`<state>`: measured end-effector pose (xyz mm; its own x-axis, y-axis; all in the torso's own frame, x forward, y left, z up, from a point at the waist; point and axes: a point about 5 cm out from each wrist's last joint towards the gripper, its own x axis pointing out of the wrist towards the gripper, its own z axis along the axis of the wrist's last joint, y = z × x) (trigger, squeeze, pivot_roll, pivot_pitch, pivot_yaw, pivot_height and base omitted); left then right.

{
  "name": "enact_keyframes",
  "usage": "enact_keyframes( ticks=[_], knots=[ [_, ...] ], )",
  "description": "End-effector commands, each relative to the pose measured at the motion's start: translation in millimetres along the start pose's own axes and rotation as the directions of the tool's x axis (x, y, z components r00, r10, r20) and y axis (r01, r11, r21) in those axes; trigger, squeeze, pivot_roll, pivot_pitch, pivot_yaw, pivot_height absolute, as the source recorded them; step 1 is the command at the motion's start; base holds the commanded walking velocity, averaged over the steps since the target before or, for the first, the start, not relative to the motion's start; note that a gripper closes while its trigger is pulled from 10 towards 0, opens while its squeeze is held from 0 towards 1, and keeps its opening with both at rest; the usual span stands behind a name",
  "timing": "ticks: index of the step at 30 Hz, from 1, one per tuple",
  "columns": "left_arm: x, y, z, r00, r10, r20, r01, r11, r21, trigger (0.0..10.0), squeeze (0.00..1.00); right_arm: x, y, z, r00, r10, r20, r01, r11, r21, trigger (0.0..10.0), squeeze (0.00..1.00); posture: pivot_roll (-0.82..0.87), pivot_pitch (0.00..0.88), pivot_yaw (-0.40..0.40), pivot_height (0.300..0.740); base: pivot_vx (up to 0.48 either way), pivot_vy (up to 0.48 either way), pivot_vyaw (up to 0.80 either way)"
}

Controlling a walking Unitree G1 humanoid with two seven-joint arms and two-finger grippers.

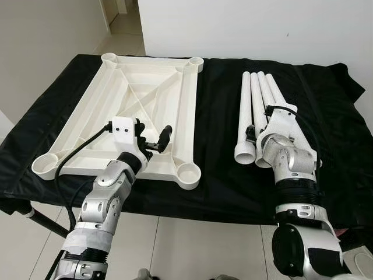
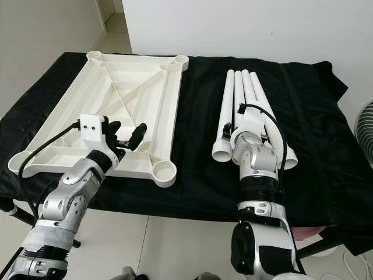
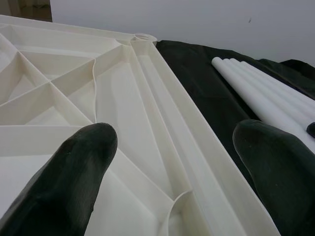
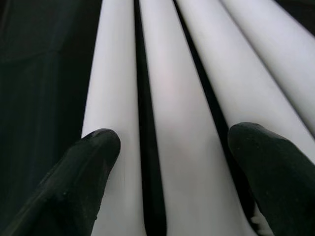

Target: Building children table

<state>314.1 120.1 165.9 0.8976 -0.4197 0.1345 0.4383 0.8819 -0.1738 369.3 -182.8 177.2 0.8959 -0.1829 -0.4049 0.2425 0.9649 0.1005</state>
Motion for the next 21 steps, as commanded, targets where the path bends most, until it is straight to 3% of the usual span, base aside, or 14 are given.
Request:
enact_keyframes(
  ticks=[1,9,10,21],
  knots=[
    [-3.0,-1.9,-3.6,0.996,-0.092,-0.018,0.092,0.996,0.006,10.0,0.00,4.6,0.7,-25.7,0.985,0.016,-0.172,-0.021,0.999,-0.027,4.6,0.00,-0.15,0.044,0.037,0.740,0.000,0.000,0.00],
    [-3.8,-1.2,-3.7,0.996,-0.086,-0.019,0.086,0.996,0.003,10.0,0.00,6.0,-2.9,-34.9,0.962,0.005,-0.272,-0.021,0.998,-0.057,4.3,0.00,-0.15,0.046,0.036,0.740,0.000,0.000,0.00],
    [-4.2,-1.2,-3.7,0.996,-0.086,-0.019,0.086,0.996,0.002,10.0,0.00,5.9,-3.1,-36.0,0.960,0.007,-0.281,-0.023,0.998,-0.055,9.6,0.00,-0.15,0.051,0.033,0.740,0.000,0.000,0.00],
    [-5.6,-1.0,-5.0,0.996,-0.083,-0.023,0.083,0.997,-0.001,10.0,0.00,5.6,-4.1,-47.3,0.898,0.043,-0.439,-0.058,0.998,-0.021,10.0,0.00,-0.15,0.061,0.032,0.740,0.000,0.000,0.00]
  ],
)
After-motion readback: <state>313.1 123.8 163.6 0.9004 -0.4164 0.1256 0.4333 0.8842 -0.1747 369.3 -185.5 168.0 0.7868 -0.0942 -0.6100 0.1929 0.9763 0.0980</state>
